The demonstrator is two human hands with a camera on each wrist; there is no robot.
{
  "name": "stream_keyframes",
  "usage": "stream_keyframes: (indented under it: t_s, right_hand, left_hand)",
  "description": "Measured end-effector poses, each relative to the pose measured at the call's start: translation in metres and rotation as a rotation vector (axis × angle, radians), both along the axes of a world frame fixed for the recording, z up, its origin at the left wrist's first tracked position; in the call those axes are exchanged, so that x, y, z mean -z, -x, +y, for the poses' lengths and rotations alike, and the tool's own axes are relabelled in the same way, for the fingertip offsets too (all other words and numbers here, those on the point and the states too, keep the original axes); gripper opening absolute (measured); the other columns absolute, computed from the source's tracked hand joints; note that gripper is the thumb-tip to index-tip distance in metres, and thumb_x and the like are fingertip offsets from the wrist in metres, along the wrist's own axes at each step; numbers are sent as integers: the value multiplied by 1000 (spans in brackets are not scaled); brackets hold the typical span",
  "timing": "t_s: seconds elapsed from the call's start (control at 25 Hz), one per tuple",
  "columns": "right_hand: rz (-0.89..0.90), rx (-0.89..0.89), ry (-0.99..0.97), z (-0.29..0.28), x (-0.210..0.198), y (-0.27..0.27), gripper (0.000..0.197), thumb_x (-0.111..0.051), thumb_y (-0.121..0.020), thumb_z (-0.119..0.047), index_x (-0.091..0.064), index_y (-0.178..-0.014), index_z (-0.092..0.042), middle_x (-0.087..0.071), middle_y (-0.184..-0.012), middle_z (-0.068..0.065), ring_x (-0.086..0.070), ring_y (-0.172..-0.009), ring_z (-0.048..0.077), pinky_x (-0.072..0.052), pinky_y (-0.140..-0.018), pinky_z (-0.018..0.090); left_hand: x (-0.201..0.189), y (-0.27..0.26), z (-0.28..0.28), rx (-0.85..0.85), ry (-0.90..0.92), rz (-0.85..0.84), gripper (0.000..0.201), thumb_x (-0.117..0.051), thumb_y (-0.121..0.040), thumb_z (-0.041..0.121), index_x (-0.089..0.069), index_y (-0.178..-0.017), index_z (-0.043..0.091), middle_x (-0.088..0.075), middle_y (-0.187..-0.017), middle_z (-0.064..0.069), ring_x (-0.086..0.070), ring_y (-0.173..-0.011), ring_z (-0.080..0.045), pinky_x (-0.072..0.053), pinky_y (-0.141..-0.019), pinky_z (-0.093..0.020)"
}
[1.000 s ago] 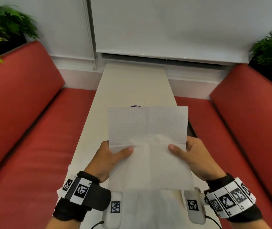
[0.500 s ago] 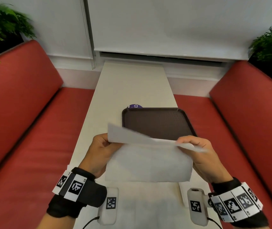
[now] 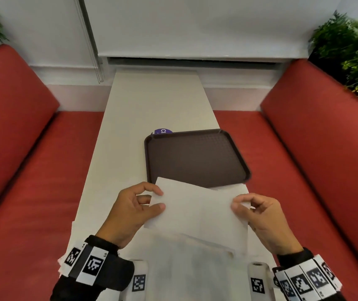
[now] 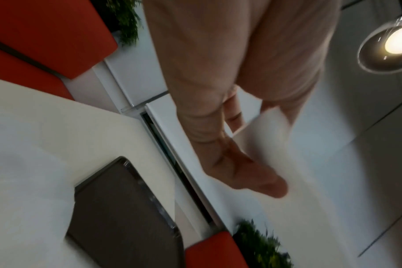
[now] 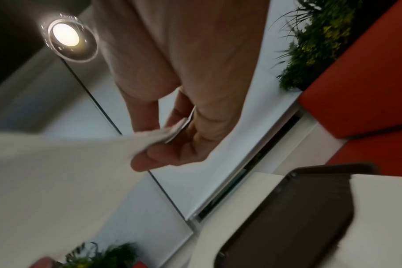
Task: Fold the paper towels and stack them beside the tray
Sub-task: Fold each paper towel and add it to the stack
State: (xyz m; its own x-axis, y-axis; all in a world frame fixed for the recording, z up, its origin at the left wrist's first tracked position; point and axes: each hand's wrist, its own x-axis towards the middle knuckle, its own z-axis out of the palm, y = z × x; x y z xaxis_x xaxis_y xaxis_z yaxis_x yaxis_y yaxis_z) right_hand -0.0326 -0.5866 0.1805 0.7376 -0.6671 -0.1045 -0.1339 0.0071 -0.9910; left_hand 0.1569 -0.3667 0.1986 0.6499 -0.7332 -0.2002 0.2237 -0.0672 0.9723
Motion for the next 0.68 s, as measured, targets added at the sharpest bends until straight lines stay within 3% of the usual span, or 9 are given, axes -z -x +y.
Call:
stream_keyframes:
  t_s: [0.08,0.12,0.2,0.28,0.4,0.48,0.52,0.6,0.68]
  right_hand:
    - [56,107,13,0,17,19,8,-82,-69,-9,-75,-74,-9,-70,-73,-1,-46,-47,4,-44,-52,17]
    - [104,149,35,0,27,30,11,-78,-72,0,-74,-73,-10,-70,-72,-2,-46,-44,0,-42,-50,14]
    - [219,221,61,0,49,51,18,-77,-74,3,-75,-72,-15,-71,-71,-5,-53,-48,0,-44,-51,16]
    - [342,298,96,-6,73,69,21,-78,-74,-3,-75,-73,-24,-69,-70,-14,-55,-52,2,-47,-54,17]
    - [461,420,140,-20,100,83,25,-79,-75,-11,-73,-80,-34,-66,-68,-10,-57,-54,8,-56,-62,30]
    - [522,451,146,-33,115,87,23,-77,-77,-14,-73,-87,-34,-68,-74,-8,-61,-59,13,-58,-67,35]
    - [552,442,152,-40,122,89,21,-76,-78,-15,-74,-91,-31,-68,-75,-7,-63,-61,15,-57,-68,30]
    - [613,405,172,-53,135,90,21,-74,-80,-15,-74,-98,-25,-63,-68,-13,-58,-55,7,-46,-63,8]
    - [652,347,190,-57,140,84,25,-71,-83,-12,-72,-105,-22,-51,-61,-17,-47,-52,3,-38,-58,1]
  left_hand:
    - [21,3,-23,-3,-128,-166,11,-71,-77,-1,-68,-80,9,-70,-77,-13,-66,-71,-23,-53,-67,-28]
    - [34,4,-39,-12,-193,-257,11,-72,-76,2,-70,-76,13,-69,-75,-11,-65,-70,-19,-51,-67,-24]
    - [54,8,-78,-7,-264,-389,14,-72,-77,5,-71,-74,19,-71,-76,1,-64,-72,-7,-49,-67,-12]
    - [71,14,-124,76,-299,-495,14,-68,-81,7,-72,-81,21,-71,-84,7,-64,-75,-3,-46,-68,-9]
    - [103,19,-186,305,-374,-662,22,-62,-84,10,-70,-102,19,-69,-106,4,-61,-99,-11,-46,-93,-24]
    - [123,25,-220,462,-409,-745,30,-59,-85,9,-65,-113,19,-64,-118,2,-55,-114,-18,-40,-104,-34]
    - [130,29,-235,516,-429,-766,33,-58,-86,8,-63,-117,18,-61,-122,1,-52,-118,-19,-38,-106,-33]
    - [144,35,-261,583,-503,-798,37,-57,-87,7,-59,-123,16,-56,-129,0,-48,-123,-19,-36,-108,-33]
    - [153,36,-270,625,-601,-837,42,-58,-88,11,-53,-129,18,-50,-135,0,-44,-126,-20,-36,-108,-37]
